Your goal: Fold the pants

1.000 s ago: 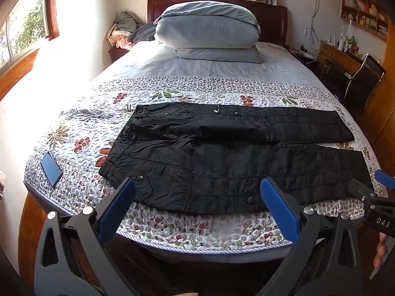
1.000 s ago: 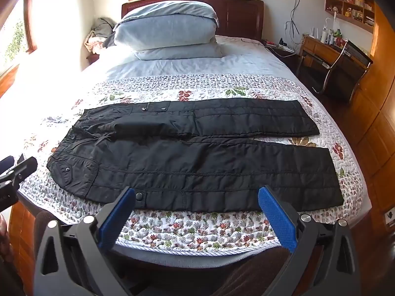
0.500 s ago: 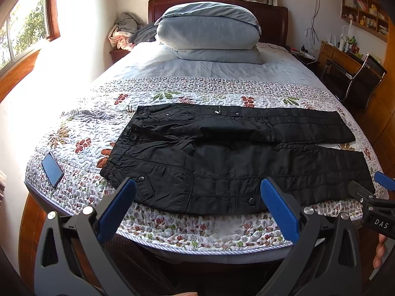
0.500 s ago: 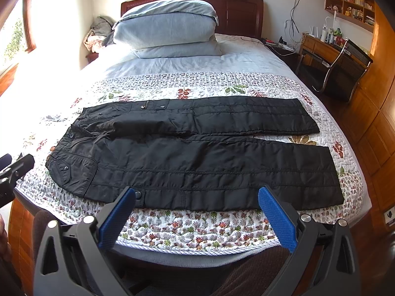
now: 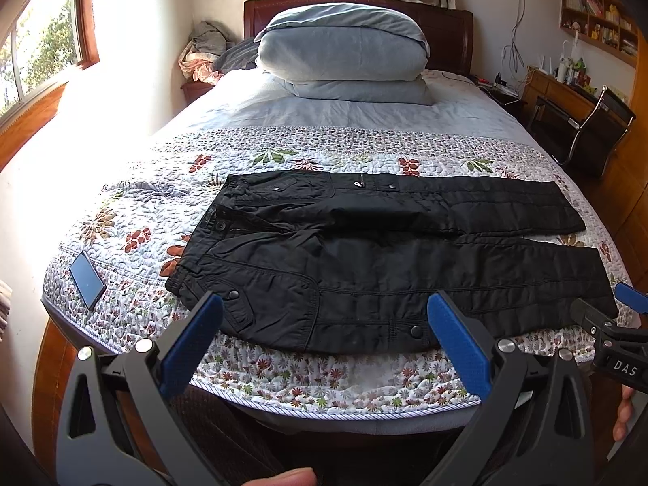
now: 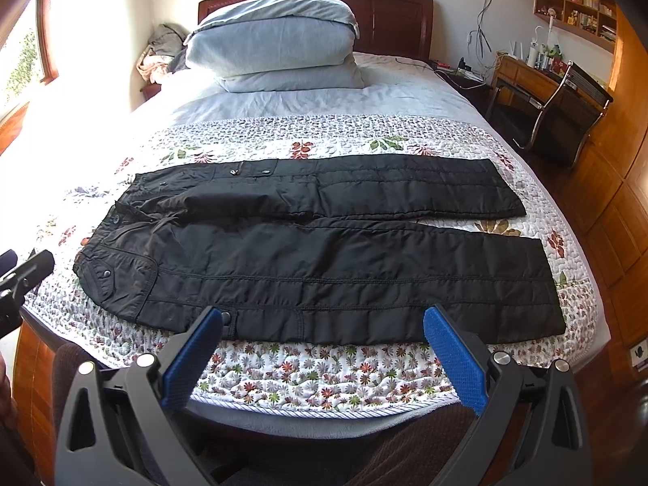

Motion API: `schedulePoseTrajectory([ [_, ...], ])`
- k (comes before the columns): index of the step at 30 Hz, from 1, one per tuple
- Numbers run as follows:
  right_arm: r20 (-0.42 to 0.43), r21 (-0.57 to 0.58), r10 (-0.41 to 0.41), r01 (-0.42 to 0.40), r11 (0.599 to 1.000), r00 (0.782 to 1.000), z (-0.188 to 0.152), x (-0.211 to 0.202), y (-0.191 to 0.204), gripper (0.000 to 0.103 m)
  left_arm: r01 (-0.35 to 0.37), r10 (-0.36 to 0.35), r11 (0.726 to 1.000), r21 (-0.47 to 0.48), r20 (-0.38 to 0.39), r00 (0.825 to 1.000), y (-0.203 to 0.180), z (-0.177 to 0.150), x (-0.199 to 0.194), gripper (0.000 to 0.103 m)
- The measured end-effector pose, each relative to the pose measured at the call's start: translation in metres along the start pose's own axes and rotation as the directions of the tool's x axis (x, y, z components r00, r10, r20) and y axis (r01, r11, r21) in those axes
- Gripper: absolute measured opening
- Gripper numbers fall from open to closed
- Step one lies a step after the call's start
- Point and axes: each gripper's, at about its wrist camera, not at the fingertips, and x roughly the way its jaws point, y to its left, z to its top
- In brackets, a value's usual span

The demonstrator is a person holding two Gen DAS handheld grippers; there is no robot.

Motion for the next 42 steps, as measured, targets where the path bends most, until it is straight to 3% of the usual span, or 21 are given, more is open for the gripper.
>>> schedulePoseTrajectory([
  [42,-0.037,0.018,0.004,-0.003,1.0,0.999,-0.001,0.021,-0.004,0.1,-0.012,0.013,1.0,0.022,-0.018,1.0,-0.003,0.004,0.015,0.101],
])
